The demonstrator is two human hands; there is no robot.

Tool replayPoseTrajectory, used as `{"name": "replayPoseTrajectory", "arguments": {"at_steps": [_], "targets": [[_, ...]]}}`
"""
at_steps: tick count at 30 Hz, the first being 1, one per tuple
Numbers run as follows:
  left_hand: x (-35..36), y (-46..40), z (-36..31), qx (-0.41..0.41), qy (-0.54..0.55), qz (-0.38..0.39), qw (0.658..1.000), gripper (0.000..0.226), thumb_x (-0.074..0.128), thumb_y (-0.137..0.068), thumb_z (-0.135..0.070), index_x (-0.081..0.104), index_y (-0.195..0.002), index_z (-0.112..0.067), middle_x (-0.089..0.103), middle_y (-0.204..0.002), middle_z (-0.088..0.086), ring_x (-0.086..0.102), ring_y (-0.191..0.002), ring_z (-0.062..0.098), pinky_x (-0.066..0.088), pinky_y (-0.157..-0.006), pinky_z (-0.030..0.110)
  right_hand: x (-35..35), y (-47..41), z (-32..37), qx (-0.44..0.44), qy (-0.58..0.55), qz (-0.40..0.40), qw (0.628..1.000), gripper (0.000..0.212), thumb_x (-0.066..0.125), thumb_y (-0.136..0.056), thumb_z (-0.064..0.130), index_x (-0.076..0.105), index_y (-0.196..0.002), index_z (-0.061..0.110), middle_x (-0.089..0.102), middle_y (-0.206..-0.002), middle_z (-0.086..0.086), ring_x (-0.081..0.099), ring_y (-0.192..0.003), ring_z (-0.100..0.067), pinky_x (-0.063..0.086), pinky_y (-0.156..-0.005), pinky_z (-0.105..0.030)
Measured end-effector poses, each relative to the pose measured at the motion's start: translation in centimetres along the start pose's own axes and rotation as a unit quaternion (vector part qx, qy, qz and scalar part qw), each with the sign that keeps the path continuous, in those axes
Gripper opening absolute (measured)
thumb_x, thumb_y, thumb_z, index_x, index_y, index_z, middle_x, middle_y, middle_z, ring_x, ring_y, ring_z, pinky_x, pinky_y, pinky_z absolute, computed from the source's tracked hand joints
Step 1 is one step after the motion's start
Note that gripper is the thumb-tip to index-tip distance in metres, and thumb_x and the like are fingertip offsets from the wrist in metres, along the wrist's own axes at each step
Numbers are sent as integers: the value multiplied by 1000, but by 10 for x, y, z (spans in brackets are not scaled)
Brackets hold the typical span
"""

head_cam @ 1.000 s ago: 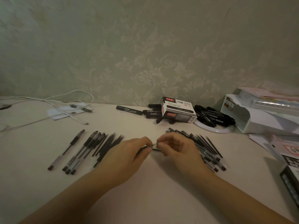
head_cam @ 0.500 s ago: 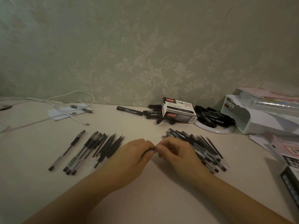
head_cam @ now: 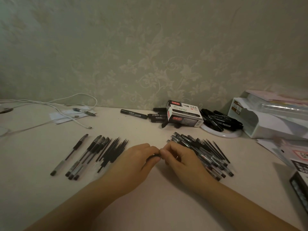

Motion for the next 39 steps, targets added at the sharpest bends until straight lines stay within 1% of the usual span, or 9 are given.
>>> {"name": "replayPoseTrajectory", "arguments": {"at_steps": [3,6,9,14,18,29,32,34,39], "targets": [[1,0,-2,1,4,2,1000,20,48,-98,-33,64,-109,-29,59,-89,-12,51,-79,2,41,-71,17,0,-1,1,2,-1,-7,1000,37,48,-97,46,57,-68,26,52,-59,14,45,-56,1,38,-57,-15],[-1,0,0,-5,8,-9,1000,19,48,-98,-32,64,-107,-28,60,-89,-11,53,-80,3,44,-71,22,-2,-1,1,14,-12,-21,1000,35,48,-93,53,61,-77,25,61,-68,14,52,-61,1,43,-60,-16],[-4,0,1,-8,13,-19,1000,18,50,-97,-30,66,-106,-27,61,-88,-12,53,-80,2,44,-71,19,-2,0,1,11,3,-9,1000,19,55,-96,41,64,-87,27,64,-78,7,55,-68,-4,46,-64,-17],[-3,-1,-3,2,19,-14,1000,20,50,-97,-31,67,-107,-26,61,-86,-11,53,-77,1,40,-69,12,-1,0,1,9,1,0,1000,31,52,-99,37,58,-73,22,48,-60,10,42,-58,-1,37,-56,-16],[-6,-1,-3,-6,34,-22,999,20,50,-97,-30,68,-106,-25,63,-86,-9,54,-78,3,43,-70,18,0,0,3,6,-2,5,1000,26,52,-98,39,61,-79,24,56,-67,6,47,-62,0,42,-60,-17],[-13,-1,-5,-3,28,-42,999,17,58,-94,-27,71,-103,-28,46,-66,-15,48,-68,1,32,-61,10,1,0,3,4,-24,21,999,30,52,-100,35,61,-76,19,52,-65,9,46,-63,-4,38,-61,-16],[-16,0,1,-25,19,-68,997,20,55,-94,-32,69,-107,-27,59,-81,-15,53,-76,1,40,-68,12,-6,-1,9,-23,31,-46,998,28,47,-97,44,66,-92,24,61,-83,12,57,-79,-5,43,-69,-17],[-16,0,8,-48,12,-75,996,20,53,-95,-32,67,-108,-26,62,-89,-15,55,-81,1,41,-71,11,-12,-3,10,-45,139,-81,986,23,49,-100,34,67,-107,21,59,-101,11,54,-93,-3,40,-78,-13],[-19,2,15,-73,17,-86,994,13,54,-95,-29,60,-107,-31,50,-67,-16,52,-68,-8,35,-57,8,-3,-4,2,-49,277,-36,959,29,61,-96,28,67,-121,14,55,-117,4,45,-111,-10,40,-96,-23]]}}
Point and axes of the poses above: each hand's wrist, its own y-axis away from the middle knuckle, its own x-axis out of the palm, z = x × y, the point moved 8 cm from there along -y, towards the middle knuckle
